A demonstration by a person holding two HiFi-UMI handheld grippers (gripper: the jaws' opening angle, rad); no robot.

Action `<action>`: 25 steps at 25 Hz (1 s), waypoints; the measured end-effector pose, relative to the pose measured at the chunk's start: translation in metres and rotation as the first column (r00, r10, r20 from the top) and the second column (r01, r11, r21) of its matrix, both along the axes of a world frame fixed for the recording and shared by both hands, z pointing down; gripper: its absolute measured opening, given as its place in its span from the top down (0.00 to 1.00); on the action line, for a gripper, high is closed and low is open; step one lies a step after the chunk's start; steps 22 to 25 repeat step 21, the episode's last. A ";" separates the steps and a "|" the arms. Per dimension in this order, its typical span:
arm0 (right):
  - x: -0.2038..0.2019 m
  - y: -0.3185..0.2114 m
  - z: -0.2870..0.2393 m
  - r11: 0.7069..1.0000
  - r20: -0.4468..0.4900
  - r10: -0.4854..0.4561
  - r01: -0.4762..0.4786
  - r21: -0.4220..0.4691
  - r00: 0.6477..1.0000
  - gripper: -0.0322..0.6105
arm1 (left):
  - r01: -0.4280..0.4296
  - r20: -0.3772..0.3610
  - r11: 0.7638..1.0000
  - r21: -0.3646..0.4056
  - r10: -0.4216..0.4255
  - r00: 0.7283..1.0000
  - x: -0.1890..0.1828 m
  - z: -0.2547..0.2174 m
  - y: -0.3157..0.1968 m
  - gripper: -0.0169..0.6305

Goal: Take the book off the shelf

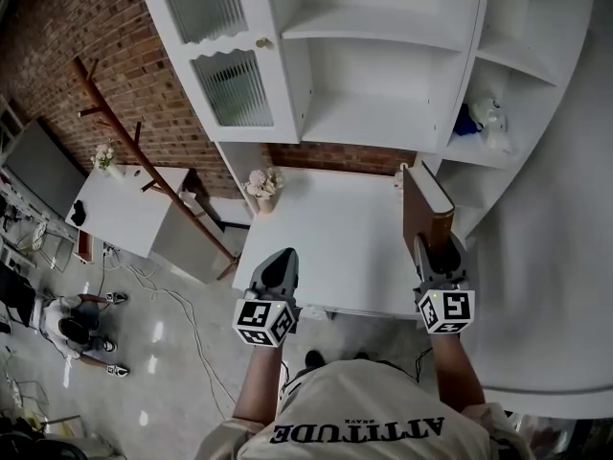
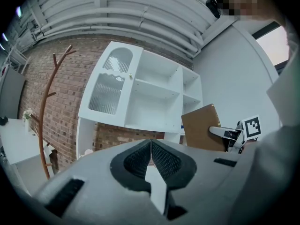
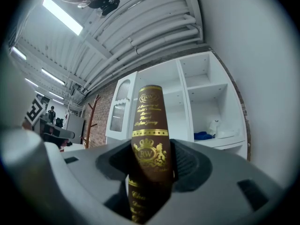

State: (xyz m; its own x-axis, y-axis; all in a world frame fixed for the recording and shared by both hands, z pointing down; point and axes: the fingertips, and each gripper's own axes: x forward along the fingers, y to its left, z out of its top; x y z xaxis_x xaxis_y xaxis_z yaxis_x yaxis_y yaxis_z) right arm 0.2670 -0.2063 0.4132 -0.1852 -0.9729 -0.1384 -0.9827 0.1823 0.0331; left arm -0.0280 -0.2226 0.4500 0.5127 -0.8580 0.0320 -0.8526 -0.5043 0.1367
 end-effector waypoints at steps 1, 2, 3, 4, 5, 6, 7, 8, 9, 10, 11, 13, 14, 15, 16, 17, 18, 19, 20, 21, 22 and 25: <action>-0.001 -0.001 0.000 1.000 0.001 0.001 -0.001 -0.002 1.000 0.58 | -0.001 -0.001 1.000 0.001 0.001 1.000 -0.001 -0.001 -0.001 0.93; -0.002 -0.002 0.000 1.000 0.002 0.002 -0.002 -0.003 1.000 0.58 | -0.001 -0.002 1.000 0.002 0.001 1.000 -0.002 -0.001 -0.003 0.93; -0.004 -0.003 0.000 1.000 0.003 0.002 -0.002 -0.002 1.000 0.58 | -0.002 -0.001 1.000 0.004 0.002 1.000 -0.004 -0.002 -0.005 0.93; -0.005 -0.004 -0.001 1.000 0.002 0.002 -0.002 0.000 1.000 0.58 | -0.004 0.000 1.000 0.006 0.004 1.000 -0.005 -0.002 -0.006 0.93; -0.006 -0.005 -0.001 1.000 0.001 0.003 -0.003 0.002 1.000 0.58 | -0.005 0.000 1.000 0.006 0.005 1.000 -0.006 -0.002 -0.008 0.93; -0.006 -0.005 -0.001 1.000 0.000 0.005 -0.005 0.002 1.000 0.58 | -0.006 0.000 1.000 0.006 0.006 1.000 -0.006 -0.002 -0.008 0.93; -0.006 -0.005 -0.001 1.000 -0.001 0.008 -0.008 0.003 1.000 0.58 | -0.006 -0.001 1.000 0.006 0.007 1.000 -0.007 -0.002 -0.008 0.93; -0.007 -0.005 -0.002 1.000 -0.001 0.010 -0.010 0.003 1.000 0.58 | -0.008 -0.002 1.000 0.006 0.008 1.000 -0.007 -0.002 -0.008 0.93; -0.007 -0.004 -0.002 1.000 -0.001 0.012 -0.012 0.003 1.000 0.58 | -0.009 -0.003 1.000 0.006 0.009 1.000 -0.008 -0.003 -0.008 0.93; -0.007 -0.004 -0.003 1.000 0.000 0.014 -0.014 0.003 1.000 0.58 | -0.012 -0.003 1.000 0.007 0.012 1.000 -0.008 -0.004 -0.008 0.93; -0.008 -0.003 -0.004 1.000 0.000 0.016 -0.016 0.003 1.000 0.58 | -0.015 -0.003 1.000 0.008 0.015 1.000 -0.008 -0.004 -0.008 0.93; -0.009 -0.002 -0.005 1.000 0.001 0.019 -0.019 0.003 1.000 0.58 | -0.020 -0.001 1.000 0.007 0.020 1.000 -0.008 -0.004 -0.008 0.93; -0.009 -0.001 -0.004 1.000 0.003 0.020 -0.020 0.002 1.000 0.58 | -0.023 0.000 1.000 0.006 0.023 1.000 -0.008 -0.004 -0.007 0.93; -0.009 -0.001 -0.004 1.000 0.004 0.021 -0.021 0.001 1.000 0.58 | -0.025 0.001 1.000 0.005 0.025 1.000 -0.008 -0.004 -0.007 0.93; -0.010 0.000 -0.004 1.000 0.004 0.022 -0.022 0.001 1.000 0.58 | -0.026 0.001 1.000 0.005 0.026 1.000 -0.008 -0.004 -0.006 0.93; -0.010 0.000 -0.004 1.000 0.004 0.022 -0.022 0.001 1.000 0.58 | -0.026 0.002 1.000 0.006 0.026 1.000 -0.009 -0.004 -0.006 0.93; -0.011 0.001 -0.004 1.000 0.003 0.021 -0.021 0.001 1.000 0.58 | -0.026 0.002 1.000 0.006 0.026 1.000 -0.009 -0.004 -0.005 0.93; -0.011 0.001 -0.005 1.000 0.002 0.020 -0.020 0.002 1.000 0.58 | -0.026 0.001 1.000 0.007 0.026 1.000 -0.009 -0.005 -0.005 0.93; -0.012 0.001 -0.006 1.000 0.001 0.020 -0.020 0.003 1.000 0.58 | -0.027 0.000 1.000 0.008 0.027 1.000 -0.009 -0.005 -0.005 0.93; -0.012 0.002 -0.006 1.000 0.000 0.019 -0.019 0.005 1.000 0.58 | -0.027 0.000 1.000 0.008 0.027 1.000 -0.010 -0.006 -0.005 0.93; -0.012 0.002 -0.006 1.000 0.000 0.019 -0.019 0.005 1.000 0.58 | -0.027 0.000 1.000 0.008 0.027 1.000 -0.010 -0.006 -0.005 0.93; -0.012 0.002 -0.006 1.000 0.000 0.019 -0.019 0.005 1.000 0.58 | -0.027 0.000 1.000 0.008 0.027 1.000 -0.010 -0.006 -0.005 0.93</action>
